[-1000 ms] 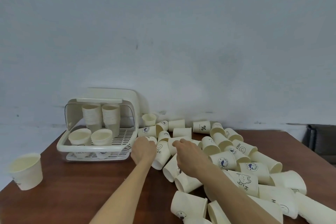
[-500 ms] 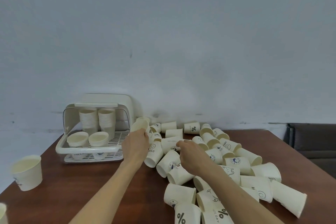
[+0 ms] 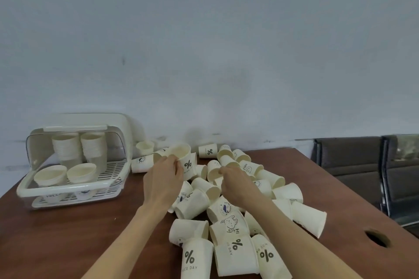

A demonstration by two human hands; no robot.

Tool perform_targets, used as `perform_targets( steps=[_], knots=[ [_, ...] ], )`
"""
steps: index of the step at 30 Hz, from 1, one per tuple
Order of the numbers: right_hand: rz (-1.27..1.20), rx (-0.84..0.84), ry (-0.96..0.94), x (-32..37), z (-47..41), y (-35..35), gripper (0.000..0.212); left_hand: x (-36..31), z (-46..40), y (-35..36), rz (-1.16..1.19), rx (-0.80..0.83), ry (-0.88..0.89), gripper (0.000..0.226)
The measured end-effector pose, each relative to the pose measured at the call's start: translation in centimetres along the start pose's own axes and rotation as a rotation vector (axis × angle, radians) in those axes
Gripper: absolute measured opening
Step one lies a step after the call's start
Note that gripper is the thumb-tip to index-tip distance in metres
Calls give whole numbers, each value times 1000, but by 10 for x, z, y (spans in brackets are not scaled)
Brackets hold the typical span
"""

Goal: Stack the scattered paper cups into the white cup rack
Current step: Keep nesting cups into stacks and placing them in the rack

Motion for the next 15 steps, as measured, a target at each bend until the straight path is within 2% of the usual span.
perform_targets(
  steps=[5,11,15],
  knots=[
    [-11,-19,100,-39,10,-1,32,-31,3,14,49,6,54,18],
    [-67,-27,311,-103,32,-4,13,-67,10,36,101,62,93,17],
    [-94,-71,440,-149,49,-9,14,-86,17,51,97,78,138,16]
  ],
)
Point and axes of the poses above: each hand's wrist, its own z-axis away from the middle knuckle, its own y-axis out of the palm, x = y × z, the point moved 6 cm from there along -z, towards the middle knuckle, and after that the axes turned 9 degrees about x, right-handed, at the moved point
